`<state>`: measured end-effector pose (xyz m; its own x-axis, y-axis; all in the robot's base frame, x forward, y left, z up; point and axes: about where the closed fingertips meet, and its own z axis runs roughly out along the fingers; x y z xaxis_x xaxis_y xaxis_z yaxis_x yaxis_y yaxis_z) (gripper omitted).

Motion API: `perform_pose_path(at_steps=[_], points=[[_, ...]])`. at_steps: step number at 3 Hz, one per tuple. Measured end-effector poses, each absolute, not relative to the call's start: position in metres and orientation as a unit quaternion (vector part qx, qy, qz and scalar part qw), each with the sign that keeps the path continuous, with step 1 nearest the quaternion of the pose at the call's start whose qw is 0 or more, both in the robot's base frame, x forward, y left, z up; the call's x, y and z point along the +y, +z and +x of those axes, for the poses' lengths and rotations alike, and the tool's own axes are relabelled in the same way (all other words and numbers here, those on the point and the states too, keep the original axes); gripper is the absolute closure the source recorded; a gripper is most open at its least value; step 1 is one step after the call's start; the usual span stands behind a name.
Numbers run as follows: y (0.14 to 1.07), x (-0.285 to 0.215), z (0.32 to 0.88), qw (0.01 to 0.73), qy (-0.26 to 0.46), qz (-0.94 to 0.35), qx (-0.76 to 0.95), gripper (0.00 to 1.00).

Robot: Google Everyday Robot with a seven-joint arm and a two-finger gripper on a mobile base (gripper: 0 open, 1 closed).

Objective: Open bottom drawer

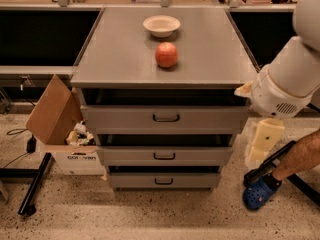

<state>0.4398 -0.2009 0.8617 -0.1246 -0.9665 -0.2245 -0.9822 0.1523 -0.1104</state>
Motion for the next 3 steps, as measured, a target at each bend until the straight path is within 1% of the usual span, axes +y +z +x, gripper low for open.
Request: perform_pose_path(at_steps=[1,2,3], points=[[0.809,-0.187,0.430,0.114,0.072,-0.658,0.741,0.00],[0.736,-0.162,0.410,0.106,0.119,-0.657,0.737,0.00],[0.693,-0.146,0.396,0.093,0.148,-0.659,0.732,0.00]])
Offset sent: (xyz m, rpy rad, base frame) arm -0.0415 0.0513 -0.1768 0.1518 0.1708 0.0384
